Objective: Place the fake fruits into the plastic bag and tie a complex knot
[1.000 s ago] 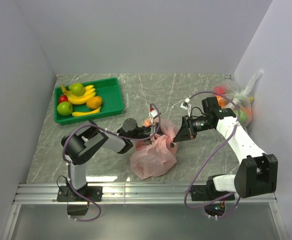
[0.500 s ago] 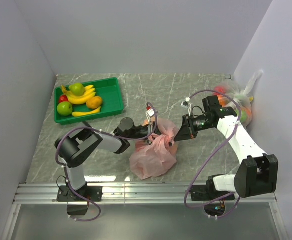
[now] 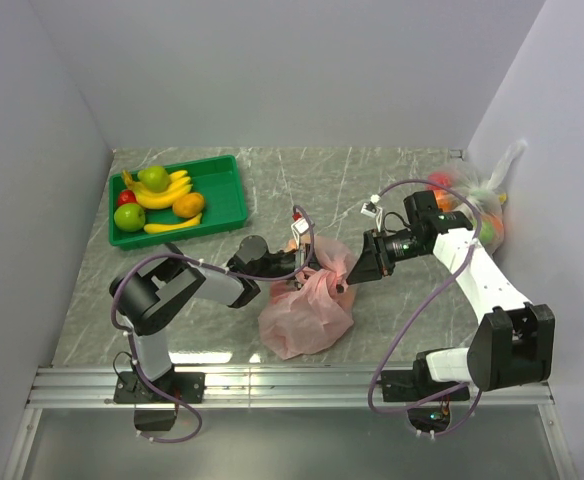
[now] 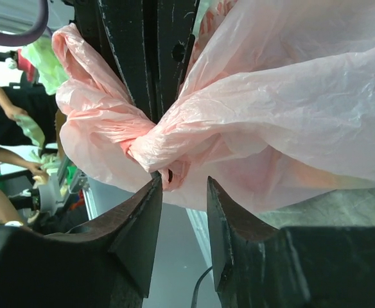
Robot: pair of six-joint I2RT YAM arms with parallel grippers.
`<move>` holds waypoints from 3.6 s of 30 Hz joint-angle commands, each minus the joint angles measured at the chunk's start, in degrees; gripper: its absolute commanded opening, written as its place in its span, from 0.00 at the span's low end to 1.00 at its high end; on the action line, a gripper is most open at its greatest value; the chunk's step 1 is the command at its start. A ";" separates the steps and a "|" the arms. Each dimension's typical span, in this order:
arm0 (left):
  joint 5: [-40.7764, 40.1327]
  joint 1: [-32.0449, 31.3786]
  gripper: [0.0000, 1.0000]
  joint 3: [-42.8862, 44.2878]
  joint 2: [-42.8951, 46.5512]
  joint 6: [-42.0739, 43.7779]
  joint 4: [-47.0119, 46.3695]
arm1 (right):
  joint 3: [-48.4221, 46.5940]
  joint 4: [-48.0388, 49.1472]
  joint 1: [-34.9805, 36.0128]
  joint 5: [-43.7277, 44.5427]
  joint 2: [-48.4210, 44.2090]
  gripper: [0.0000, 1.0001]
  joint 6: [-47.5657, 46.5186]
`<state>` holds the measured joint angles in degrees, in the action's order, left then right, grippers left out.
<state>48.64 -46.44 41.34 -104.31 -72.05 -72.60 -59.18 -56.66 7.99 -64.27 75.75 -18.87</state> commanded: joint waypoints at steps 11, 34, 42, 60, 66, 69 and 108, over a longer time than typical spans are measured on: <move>0.49 -0.59 0.01 2.69 -0.28 0.24 -4.31 | -0.67 1.38 2.38 -3.40 0.72 0.34 0.24; 1.72 1.61 0.13 -0.13 2.54 3.41 1.94 | -3.58 -3.98 2.03 -2.88 1.42 0.00 -6.53; 2.07 -0.15 0.01 2.69 -0.89 -0.28 -4.74 | -3.75 -3.80 2.38 -3.49 2.65 0.23 -5.12; 1.63 -0.76 0.01 3.75 -1.42 -0.19 -5.10 | -1.20 -0.55 4.49 -5.43 3.00 0.36 -3.10; 3.74 0.11 0.18 1.91 2.78 4.53 -0.02 | -2.78 -3.36 4.32 -4.02 3.71 0.00 -6.70; 5.84 4.66 0.28 -1.08 8.22 11.46 10.51 | -3.31 -3.46 4.23 -2.45 2.75 0.00 -7.32; -14.80 0.21 0.29 23.43 28.38 92.88 96.06 | -0.41 14.83 10.38 0.11 -2.27 0.00 8.86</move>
<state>37.60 -45.65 61.47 -75.29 21.74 26.33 -59.51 -43.11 17.87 -63.68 75.99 -10.02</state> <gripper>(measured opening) 0.383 0.020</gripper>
